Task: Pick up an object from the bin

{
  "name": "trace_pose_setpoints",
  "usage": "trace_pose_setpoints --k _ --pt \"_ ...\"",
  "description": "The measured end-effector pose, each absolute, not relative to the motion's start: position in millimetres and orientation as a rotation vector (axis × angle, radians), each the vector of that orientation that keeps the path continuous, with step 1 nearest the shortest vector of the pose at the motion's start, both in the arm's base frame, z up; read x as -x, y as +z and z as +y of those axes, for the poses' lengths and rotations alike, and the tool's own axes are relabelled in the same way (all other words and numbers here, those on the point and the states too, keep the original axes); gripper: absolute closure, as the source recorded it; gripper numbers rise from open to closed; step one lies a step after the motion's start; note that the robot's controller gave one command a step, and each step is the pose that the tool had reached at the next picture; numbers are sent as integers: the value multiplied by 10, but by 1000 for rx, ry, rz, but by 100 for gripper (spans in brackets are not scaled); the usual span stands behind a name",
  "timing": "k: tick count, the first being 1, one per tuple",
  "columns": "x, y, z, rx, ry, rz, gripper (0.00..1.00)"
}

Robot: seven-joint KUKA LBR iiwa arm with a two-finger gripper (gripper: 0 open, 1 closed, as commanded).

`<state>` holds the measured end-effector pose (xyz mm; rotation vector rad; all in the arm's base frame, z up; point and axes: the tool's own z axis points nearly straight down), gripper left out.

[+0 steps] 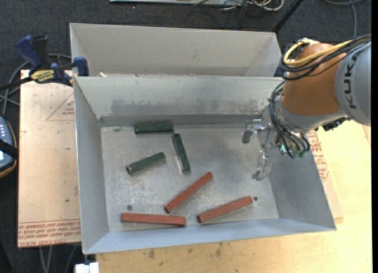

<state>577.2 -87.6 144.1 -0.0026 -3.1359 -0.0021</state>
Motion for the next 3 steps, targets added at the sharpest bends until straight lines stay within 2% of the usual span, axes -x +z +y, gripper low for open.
trace_pose_setpoints --k 1,2,3 --pt "-5055 759 -768 -213 -5 -3125 0" --pt "-5089 790 -770 -218 -2 -3134 100" --pt "-5006 2412 -1020 -322 5 -3135 100"
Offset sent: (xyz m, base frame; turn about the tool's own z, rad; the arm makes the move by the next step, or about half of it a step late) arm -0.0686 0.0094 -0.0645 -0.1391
